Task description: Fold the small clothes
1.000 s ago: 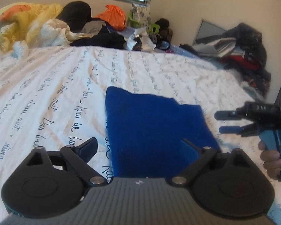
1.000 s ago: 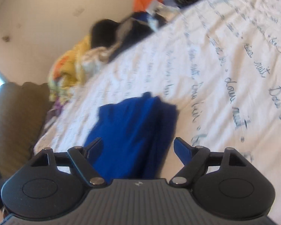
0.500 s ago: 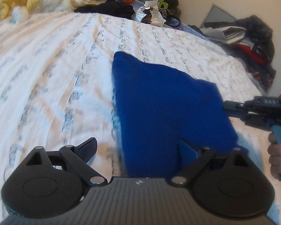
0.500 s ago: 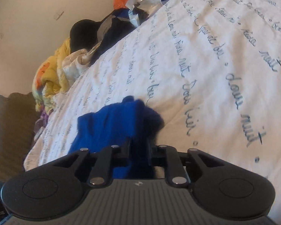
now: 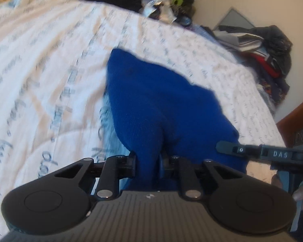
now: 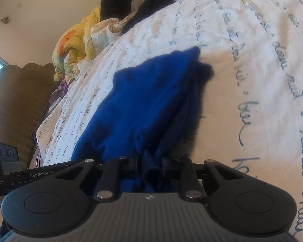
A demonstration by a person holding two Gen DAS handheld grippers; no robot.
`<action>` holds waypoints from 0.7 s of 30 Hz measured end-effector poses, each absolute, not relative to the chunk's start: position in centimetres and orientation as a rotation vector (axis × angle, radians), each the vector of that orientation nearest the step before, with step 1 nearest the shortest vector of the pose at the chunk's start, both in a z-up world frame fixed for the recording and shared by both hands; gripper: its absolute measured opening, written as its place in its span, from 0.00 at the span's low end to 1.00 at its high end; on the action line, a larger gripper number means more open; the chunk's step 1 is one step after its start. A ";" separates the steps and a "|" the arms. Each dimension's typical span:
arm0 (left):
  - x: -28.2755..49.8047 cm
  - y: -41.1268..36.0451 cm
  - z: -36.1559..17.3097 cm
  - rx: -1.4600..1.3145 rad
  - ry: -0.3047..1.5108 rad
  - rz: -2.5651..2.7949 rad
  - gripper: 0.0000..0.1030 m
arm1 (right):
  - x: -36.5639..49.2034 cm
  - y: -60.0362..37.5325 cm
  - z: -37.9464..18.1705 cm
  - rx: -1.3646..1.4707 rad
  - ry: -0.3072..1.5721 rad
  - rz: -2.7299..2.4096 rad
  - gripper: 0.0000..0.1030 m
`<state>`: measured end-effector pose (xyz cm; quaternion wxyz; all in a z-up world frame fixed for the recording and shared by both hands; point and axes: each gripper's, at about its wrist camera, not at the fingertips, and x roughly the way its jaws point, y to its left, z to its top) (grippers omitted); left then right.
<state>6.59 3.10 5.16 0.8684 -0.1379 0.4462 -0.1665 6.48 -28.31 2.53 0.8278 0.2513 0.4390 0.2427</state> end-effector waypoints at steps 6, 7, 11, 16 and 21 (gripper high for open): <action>0.6 4.2 7.6 -0.207 0.882 -0.434 0.26 | 1.4 -29.4 4.5 0.551 0.923 0.590 0.21; -0.1 4.1 6.6 -0.176 0.896 -0.432 0.30 | 0.7 -29.2 3.4 0.546 0.958 0.572 0.22; -1.2 5.4 4.3 -0.147 0.868 -0.343 0.58 | 1.1 -31.3 0.3 0.673 0.984 0.497 0.23; 3.8 5.1 6.6 -0.144 0.741 -0.325 0.96 | 5.7 -32.9 1.7 0.656 0.852 0.382 0.75; 12.4 2.2 3.3 -0.139 0.907 -0.281 0.47 | 10.4 -31.1 0.4 0.614 0.927 0.386 0.47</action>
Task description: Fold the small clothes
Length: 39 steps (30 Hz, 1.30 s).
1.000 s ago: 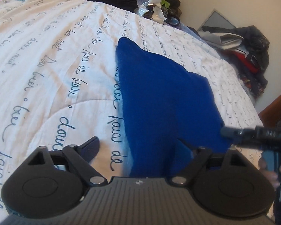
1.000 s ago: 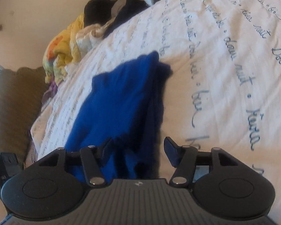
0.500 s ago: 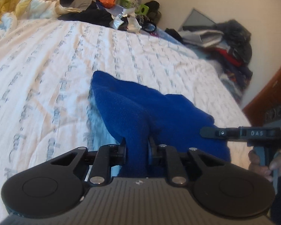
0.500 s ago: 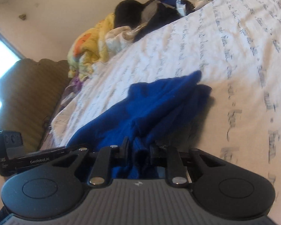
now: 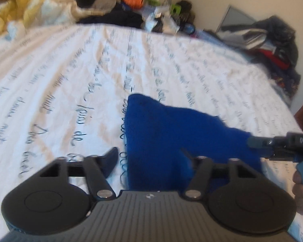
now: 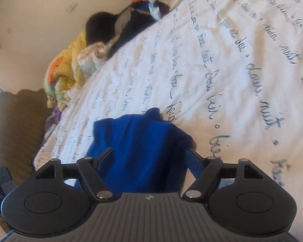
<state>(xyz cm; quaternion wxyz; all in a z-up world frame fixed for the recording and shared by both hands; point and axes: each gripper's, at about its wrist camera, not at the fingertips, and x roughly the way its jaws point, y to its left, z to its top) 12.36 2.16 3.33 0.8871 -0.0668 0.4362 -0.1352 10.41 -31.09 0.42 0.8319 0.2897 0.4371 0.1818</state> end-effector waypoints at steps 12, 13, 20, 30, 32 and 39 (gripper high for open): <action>8.0 -0.6 4.5 0.148 0.701 -0.171 0.49 | 10.0 -31.5 1.5 0.511 0.823 0.282 0.13; 6.1 -0.5 5.2 0.136 0.673 -0.204 0.69 | 8.2 -31.5 2.7 0.484 0.773 0.295 0.13; 1.0 -4.5 1.3 0.218 0.707 -0.335 0.95 | 4.1 -24.1 1.8 0.229 0.859 0.442 0.32; 1.5 -3.7 1.0 0.165 0.740 -0.312 0.98 | 5.5 -23.1 3.4 0.217 0.861 0.432 0.35; 1.5 -3.7 0.9 0.161 0.737 -0.308 0.99 | 4.0 -22.6 3.8 0.232 0.842 0.477 0.37; 1.8 -3.6 1.0 0.154 0.748 -0.304 1.00 | 4.7 -24.6 0.9 0.345 0.880 0.479 0.35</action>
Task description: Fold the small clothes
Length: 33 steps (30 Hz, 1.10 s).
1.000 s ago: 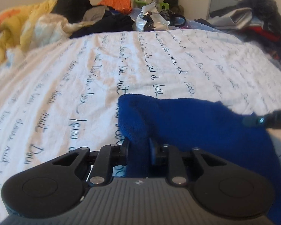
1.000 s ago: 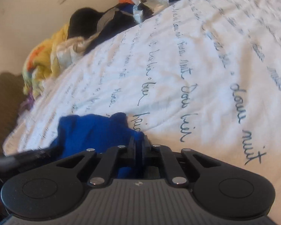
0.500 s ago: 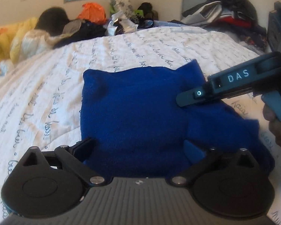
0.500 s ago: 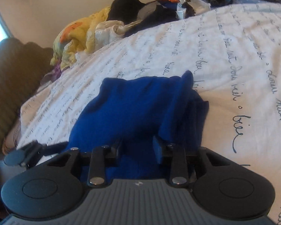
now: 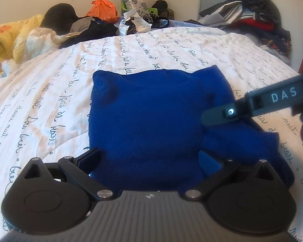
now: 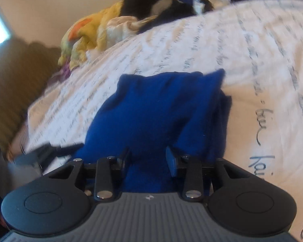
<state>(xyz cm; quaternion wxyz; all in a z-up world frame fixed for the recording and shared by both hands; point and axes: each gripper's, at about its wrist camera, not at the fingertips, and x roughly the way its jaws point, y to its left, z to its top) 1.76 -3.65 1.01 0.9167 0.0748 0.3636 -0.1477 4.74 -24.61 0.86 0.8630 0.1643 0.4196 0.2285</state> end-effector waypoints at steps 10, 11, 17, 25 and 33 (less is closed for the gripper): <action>1.5 -3.5 1.1 0.150 0.748 -0.291 1.00 | 3.0 -23.6 0.8 0.318 0.857 0.475 0.38; 1.2 -3.3 1.4 0.146 0.750 -0.282 0.99 | 2.7 -23.5 1.3 0.308 0.863 0.455 0.39; -2.6 -1.5 1.6 0.096 0.791 -0.328 0.96 | -2.0 -22.3 4.2 0.218 0.809 0.502 0.42; -4.6 0.7 2.1 0.008 0.800 -0.287 0.91 | -2.7 -23.6 3.5 0.220 0.854 0.467 0.42; -4.6 1.3 1.7 -0.092 0.868 -0.311 0.87 | -3.3 -24.3 1.7 0.273 0.900 0.453 0.43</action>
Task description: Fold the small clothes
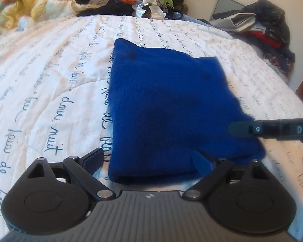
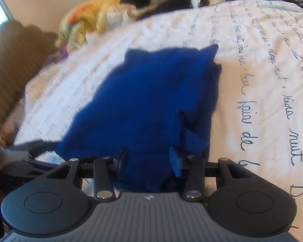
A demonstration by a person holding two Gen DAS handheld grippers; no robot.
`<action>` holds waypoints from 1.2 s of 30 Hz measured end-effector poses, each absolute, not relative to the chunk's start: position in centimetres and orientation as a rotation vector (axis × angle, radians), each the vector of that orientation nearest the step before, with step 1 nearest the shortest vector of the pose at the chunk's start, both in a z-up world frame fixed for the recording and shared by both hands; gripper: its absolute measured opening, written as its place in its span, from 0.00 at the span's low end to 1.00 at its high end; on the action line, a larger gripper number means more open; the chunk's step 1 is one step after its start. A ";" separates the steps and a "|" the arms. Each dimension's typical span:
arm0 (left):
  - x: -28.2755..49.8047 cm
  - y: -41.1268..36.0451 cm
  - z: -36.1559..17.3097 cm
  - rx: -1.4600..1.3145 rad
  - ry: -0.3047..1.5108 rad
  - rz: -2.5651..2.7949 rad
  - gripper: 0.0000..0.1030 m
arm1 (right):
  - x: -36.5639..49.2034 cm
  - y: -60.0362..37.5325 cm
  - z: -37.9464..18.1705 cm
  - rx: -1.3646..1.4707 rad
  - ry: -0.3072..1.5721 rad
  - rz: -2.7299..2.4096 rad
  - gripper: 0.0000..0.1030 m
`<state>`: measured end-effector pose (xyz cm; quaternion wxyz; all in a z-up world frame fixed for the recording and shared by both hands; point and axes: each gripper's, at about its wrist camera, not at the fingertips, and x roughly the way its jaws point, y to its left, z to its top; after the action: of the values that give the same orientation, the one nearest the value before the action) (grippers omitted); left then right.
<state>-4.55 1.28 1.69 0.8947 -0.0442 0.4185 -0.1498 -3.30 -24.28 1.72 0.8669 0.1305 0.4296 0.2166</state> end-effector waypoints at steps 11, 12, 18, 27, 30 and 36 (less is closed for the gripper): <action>-2.0 4.3 2.2 -0.366 1.010 -0.351 0.12 | -3.1 -27.3 0.6 0.332 0.987 0.422 0.29; -2.0 3.9 2.8 -0.336 0.989 -0.359 0.11 | -2.8 -27.3 0.4 0.341 1.004 0.458 0.15; -4.3 2.4 5.2 -0.146 0.853 -0.389 0.15 | -2.7 -28.4 4.3 0.219 0.899 0.488 0.11; -10.2 3.2 3.3 0.002 0.793 -0.286 0.99 | -7.2 -29.7 2.0 0.302 0.944 0.332 0.12; -11.2 1.5 2.8 0.069 0.803 -0.259 0.97 | -9.0 -28.6 1.7 0.367 0.952 0.357 0.12; -10.1 -0.6 0.6 0.071 0.845 -0.136 1.00 | -10.1 -23.8 1.0 0.171 0.906 0.240 0.33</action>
<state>-10.14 -0.62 0.55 0.9092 0.0346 0.4095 -0.0659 -10.10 -23.76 1.00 0.8888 0.0822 0.4358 0.1156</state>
